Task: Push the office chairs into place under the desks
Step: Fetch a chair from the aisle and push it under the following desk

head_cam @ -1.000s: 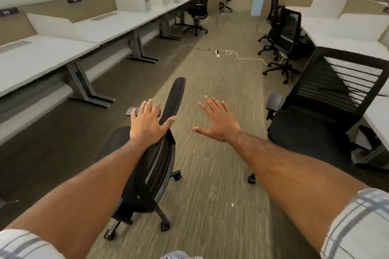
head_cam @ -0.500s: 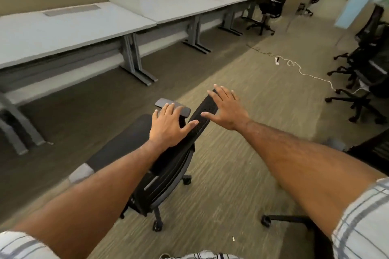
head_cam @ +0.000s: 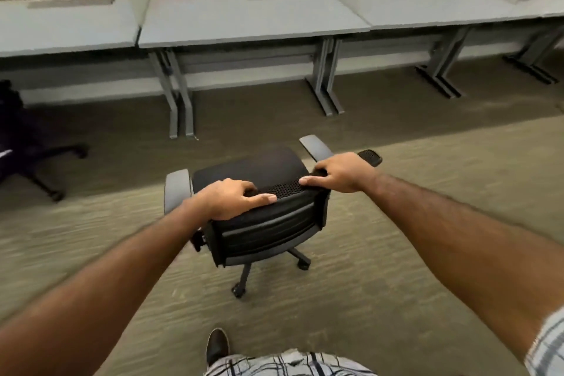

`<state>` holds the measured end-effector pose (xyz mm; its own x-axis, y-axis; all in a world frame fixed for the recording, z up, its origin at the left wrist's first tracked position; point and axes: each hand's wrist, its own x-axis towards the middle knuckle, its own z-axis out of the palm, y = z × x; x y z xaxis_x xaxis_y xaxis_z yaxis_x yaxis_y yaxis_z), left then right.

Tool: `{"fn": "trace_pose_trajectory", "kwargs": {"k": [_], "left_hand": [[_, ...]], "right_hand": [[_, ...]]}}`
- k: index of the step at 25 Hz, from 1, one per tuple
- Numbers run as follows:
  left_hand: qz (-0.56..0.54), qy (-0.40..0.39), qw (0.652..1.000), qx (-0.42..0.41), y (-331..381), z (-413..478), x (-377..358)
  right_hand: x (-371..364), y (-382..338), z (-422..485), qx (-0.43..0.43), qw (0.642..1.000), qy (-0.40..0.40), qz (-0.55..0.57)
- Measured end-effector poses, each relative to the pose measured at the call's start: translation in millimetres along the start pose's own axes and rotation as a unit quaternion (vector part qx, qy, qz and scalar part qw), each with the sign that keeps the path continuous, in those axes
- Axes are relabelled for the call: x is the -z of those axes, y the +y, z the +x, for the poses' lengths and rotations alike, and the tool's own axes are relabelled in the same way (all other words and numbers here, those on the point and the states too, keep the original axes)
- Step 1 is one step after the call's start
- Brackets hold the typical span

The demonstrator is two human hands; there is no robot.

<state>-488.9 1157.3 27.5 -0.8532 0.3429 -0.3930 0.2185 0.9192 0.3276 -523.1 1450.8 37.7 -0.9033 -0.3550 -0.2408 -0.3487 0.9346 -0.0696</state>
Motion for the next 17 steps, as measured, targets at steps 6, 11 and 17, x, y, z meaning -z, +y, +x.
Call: {"fn": "trace_pose_trajectory", "kwargs": {"k": [6, 11, 17], "left_hand": [[0.088, 0.148, 0.985, 0.023, -1.6, -30.0, -14.6], [0.116, 0.205, 0.972, 0.012, -10.0, -7.4, 14.2], [0.097, 0.186, 0.978, 0.023, -41.4, 40.6, 60.9]], "right_hand": [[-3.0, 15.7, 1.4, 0.089, 0.995, 0.022, -0.030], [7.6, 20.3, 29.3, 0.092, 0.991, 0.094, -0.015], [24.7, 20.5, 92.5, 0.105, 0.987, 0.119, 0.009]]}}
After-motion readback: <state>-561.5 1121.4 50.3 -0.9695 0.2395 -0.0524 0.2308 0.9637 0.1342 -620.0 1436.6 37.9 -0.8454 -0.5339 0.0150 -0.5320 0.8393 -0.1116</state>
